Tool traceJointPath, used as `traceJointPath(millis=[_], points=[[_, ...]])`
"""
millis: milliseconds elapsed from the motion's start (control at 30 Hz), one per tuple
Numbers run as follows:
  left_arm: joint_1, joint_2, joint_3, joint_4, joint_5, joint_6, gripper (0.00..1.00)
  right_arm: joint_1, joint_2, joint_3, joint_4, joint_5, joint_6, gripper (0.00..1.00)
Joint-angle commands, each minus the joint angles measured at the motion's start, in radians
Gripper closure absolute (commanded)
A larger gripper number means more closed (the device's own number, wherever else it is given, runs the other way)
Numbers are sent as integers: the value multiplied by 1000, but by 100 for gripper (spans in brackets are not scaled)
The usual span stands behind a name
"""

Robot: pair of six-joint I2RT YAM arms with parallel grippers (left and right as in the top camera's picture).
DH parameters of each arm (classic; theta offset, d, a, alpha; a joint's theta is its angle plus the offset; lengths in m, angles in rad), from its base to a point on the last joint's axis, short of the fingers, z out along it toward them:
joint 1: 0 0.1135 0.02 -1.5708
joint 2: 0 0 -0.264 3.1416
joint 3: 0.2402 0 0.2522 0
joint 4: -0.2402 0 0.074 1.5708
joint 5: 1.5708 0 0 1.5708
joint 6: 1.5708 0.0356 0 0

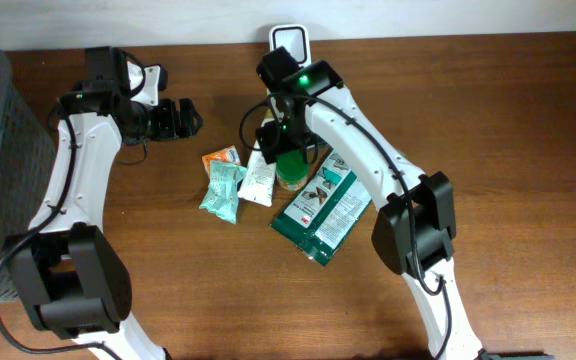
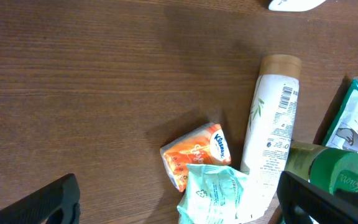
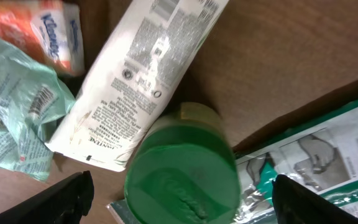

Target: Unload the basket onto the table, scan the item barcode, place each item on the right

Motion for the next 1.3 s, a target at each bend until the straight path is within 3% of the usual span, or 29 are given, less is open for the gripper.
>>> traceJointPath(millis=[0,500,700,800,1067,1133,1267], points=[[3,13,24,-1,0,4,1,5,-5,-58,17,-3,30,11],[3,13,24,-1,0,4,1,5,-5,-131,101,47,31,17],[3,13,24,-1,0,4,1,5,-5,-130,90,47,31,32],[3,13,24,-1,0,4,1,4,-5,-130,90,48,31,47],[3,13,24,-1,0,4,1,3,-7,-5,-5,43,26,47],[3,13,24,-1,0,4,1,3,-7,93,-56,-21,-53,46],[3,13,24,-1,1,4,1,-37,-7,306,-156,-373,-333,48]])
